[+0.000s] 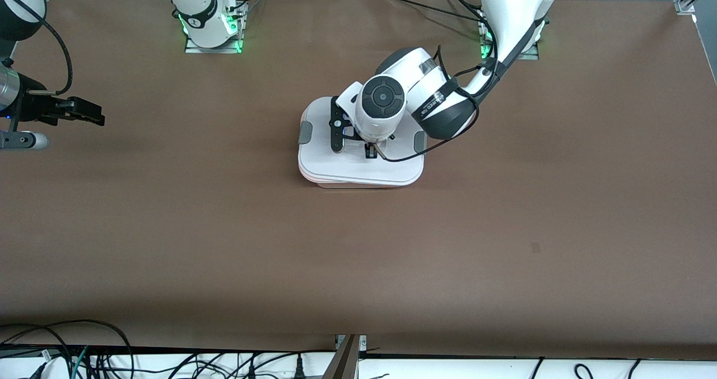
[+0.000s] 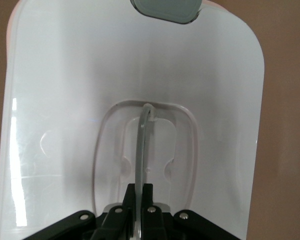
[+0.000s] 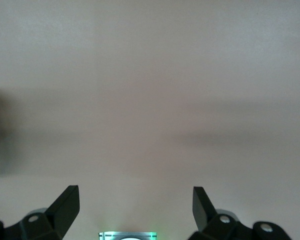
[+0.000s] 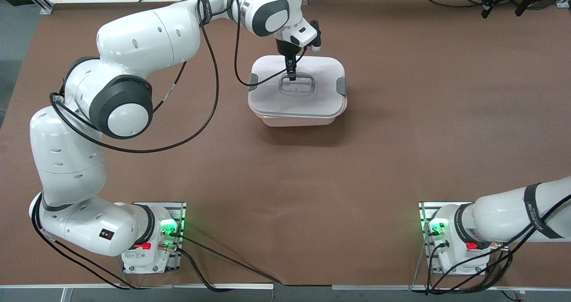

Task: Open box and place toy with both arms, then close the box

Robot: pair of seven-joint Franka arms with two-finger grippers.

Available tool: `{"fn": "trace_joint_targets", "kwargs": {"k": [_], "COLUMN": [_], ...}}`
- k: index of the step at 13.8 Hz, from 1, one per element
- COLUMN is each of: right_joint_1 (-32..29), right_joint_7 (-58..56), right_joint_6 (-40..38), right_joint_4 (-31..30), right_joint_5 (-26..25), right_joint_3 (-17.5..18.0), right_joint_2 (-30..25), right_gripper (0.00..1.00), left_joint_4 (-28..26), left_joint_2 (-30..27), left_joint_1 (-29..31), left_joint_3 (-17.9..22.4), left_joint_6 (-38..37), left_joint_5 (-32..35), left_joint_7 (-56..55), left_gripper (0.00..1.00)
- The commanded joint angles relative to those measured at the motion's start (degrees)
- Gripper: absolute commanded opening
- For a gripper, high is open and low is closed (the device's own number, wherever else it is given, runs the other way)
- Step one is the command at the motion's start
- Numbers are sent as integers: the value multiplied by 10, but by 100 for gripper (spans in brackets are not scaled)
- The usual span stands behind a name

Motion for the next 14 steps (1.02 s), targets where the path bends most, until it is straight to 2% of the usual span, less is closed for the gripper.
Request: {"fn": "trace_joint_targets", "kwargs": {"k": [1,14], "right_joint_1": [5,7], "right_joint_7": [-9,-8], "right_joint_6": [-2,5], "right_joint_4": [13,22], "right_joint_5": [9,23], "right_joint_3": [-6,1], "right_joint_2": [6,7], "right_gripper": [100,100], "left_joint_4": [-11,-12], "left_joint_2": [4,3], "left_joint_1": [-2,-6], "left_joint_3": [3,2], "left_joint_6": [20,20], "left_joint_5": [22,22], "left_joint_7": [-26,-79], "left_gripper": [0,0]}}
